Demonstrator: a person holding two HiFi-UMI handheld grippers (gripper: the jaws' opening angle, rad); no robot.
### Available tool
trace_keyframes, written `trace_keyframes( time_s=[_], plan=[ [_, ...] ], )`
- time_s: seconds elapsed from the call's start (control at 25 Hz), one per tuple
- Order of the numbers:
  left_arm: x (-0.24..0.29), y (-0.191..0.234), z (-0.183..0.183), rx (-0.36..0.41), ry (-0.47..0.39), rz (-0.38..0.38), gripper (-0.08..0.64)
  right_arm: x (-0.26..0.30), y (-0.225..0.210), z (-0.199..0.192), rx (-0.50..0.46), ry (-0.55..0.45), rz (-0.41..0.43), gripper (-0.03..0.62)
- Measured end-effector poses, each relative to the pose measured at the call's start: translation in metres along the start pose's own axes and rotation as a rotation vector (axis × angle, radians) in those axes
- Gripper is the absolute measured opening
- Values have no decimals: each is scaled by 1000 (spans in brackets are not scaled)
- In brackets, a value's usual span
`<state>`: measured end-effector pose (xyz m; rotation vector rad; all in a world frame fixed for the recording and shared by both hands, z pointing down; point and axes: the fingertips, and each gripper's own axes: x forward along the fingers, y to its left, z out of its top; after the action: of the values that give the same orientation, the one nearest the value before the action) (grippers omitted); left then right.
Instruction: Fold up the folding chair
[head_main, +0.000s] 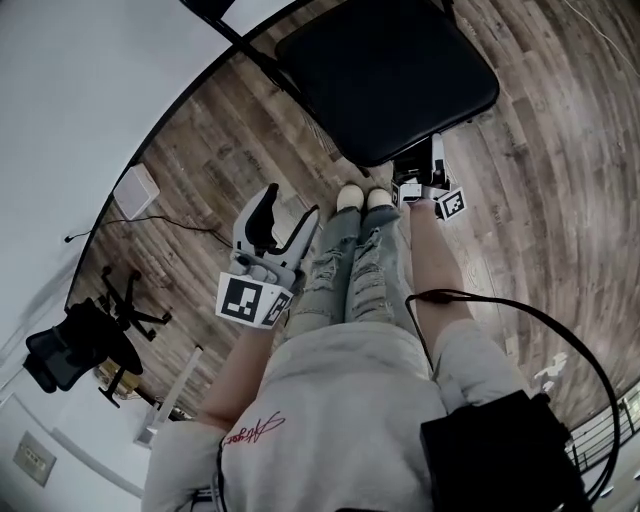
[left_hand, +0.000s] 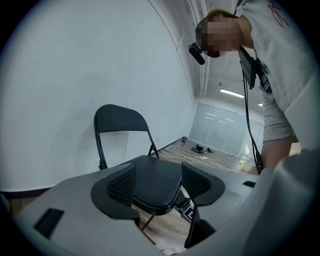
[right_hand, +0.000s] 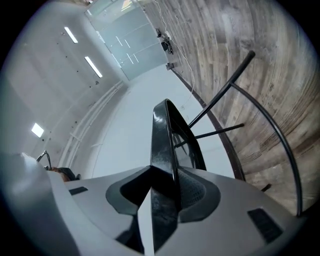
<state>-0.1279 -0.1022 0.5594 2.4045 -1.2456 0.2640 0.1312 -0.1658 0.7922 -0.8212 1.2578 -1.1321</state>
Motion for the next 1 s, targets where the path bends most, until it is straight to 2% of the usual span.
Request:
trace_keyframes(
  time_s=[0.2, 0.44, 0.6, 0.72, 0.88, 0.96, 1.0],
  plan=[
    [7, -24, -13, 6, 16, -64, 285, -60, -27, 26, -84, -43, -200, 173],
    [20, -34, -18, 28, 20, -102, 285, -95, -45, 42, -118, -105, -274, 188],
    [28, -36, -15, 51, 25, -121, 285, -127, -49, 52, -208, -201, -405, 209],
    [34, -37, -14, 62, 26, -133, 285, -141, -53, 51, -282, -159, -517, 239],
    [35, -52, -7, 58, 25, -179, 285, -175, -37, 55, -360, -50, -737, 238],
    [31, -64, 9, 69, 8, -211, 285, -189, -4, 63, -432, -6, -768, 229],
    [27, -72, 20, 78, -8, -227, 285, -193, 20, 70, -481, -7, -767, 170]
  ],
)
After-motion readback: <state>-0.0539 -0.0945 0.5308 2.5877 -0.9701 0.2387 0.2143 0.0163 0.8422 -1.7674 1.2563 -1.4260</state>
